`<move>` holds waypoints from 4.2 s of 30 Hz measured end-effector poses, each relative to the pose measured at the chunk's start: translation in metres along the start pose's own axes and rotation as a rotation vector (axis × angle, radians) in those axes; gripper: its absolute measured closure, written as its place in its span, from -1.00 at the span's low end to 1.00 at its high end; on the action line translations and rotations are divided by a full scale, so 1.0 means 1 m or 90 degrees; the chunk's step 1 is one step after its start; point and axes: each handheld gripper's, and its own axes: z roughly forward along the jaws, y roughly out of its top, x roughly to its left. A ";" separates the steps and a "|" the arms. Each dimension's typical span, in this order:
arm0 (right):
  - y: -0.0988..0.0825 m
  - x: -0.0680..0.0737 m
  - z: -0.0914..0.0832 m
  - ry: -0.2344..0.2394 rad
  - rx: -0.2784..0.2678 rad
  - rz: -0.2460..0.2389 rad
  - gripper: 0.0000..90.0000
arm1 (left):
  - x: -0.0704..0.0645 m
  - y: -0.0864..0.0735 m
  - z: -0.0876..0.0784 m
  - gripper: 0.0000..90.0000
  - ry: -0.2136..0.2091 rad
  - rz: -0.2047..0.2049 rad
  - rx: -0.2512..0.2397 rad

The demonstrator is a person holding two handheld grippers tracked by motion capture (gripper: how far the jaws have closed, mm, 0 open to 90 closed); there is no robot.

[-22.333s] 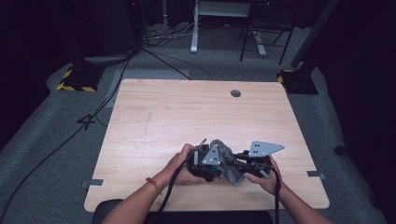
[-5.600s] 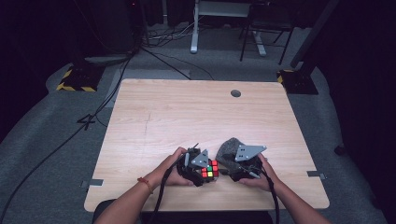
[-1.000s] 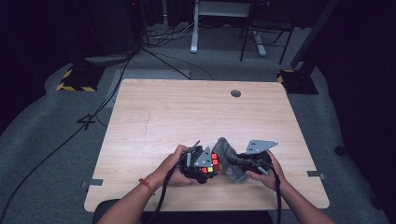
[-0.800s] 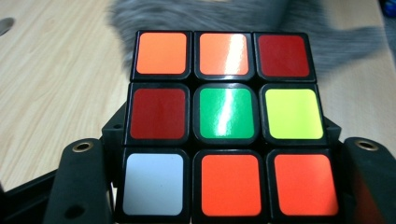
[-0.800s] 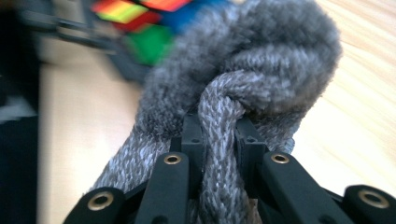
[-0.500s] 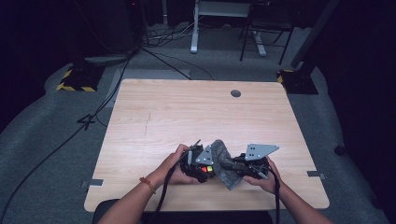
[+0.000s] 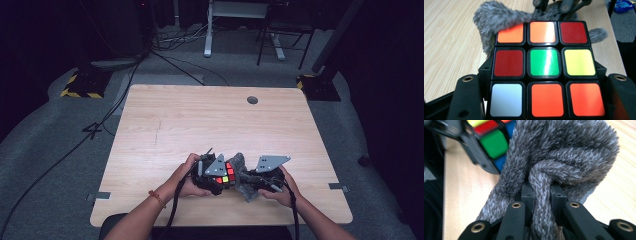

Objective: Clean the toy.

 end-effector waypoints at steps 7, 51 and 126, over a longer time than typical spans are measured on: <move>-0.002 0.000 0.003 0.009 -0.008 0.011 0.74 | -0.001 0.003 -0.005 -0.26 0.019 0.004 -0.001; 0.006 0.003 -0.006 -0.006 -0.047 0.006 0.73 | 0.000 0.002 0.006 -0.26 0.053 0.018 0.035; 0.010 0.008 -0.021 -0.007 -0.125 0.005 0.72 | -0.004 0.009 -0.010 -0.26 0.044 0.020 -0.047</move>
